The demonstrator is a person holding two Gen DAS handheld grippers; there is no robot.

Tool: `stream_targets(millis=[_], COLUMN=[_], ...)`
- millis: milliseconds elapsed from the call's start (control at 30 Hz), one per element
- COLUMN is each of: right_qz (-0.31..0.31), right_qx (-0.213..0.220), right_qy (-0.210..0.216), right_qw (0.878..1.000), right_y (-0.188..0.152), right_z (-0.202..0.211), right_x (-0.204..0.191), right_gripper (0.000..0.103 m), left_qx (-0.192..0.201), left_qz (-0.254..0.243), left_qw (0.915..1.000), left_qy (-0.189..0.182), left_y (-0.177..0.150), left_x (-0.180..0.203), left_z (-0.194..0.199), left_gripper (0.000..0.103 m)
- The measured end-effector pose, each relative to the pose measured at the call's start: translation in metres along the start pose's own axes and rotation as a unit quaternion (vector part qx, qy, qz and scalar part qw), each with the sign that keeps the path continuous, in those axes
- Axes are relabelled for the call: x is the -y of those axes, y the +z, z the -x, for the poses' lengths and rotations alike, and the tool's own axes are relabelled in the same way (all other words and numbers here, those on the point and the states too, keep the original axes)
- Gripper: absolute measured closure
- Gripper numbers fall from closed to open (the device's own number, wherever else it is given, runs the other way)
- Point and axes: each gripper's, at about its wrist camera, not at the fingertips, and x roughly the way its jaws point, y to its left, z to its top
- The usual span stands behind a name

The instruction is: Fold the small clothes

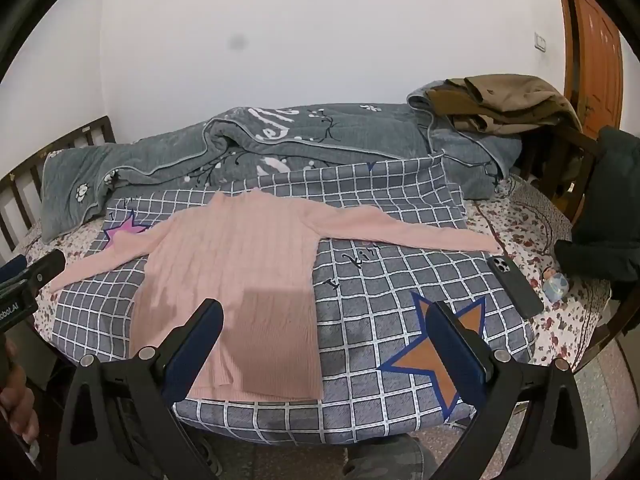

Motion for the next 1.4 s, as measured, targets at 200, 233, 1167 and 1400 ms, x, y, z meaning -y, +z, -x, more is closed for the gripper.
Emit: stream_targets(millis=[200, 233, 1167, 1400], right_qz=[-0.001, -0.001, -0.007, -0.002], right_qx=[0.002, 0.002, 0.005, 0.006], right_qy=[0.002, 0.003, 0.012, 0.014], right_qw=[1.0, 1.0, 1.0, 1.0], right_y=[-0.0026, -0.0022, 0.0047, 0.004], right_z=[0.0008, 0.0011, 0.0042, 0.0059], right_x=[-0.0002, 0.0, -0.0027, -0.006], right_gripper=[0.003, 0.003, 0.003, 0.003], left_qx=[-0.001, -0.001, -0.002, -0.002], left_qz=[0.001, 0.002, 0.004, 0.006], left_qw=[1.0, 1.0, 0.9999, 0.9999], left_qy=[-0.002, -0.003, -0.01, -0.012], left_y=[-0.0001, -0.0005, 0.0028, 0.0021], left_x=[0.0009, 0.0002, 0.0025, 0.0012], left_z=[-0.0001, 0.0001, 0.0005, 0.0003], left_gripper=[0.0, 0.0, 0.0, 0.0])
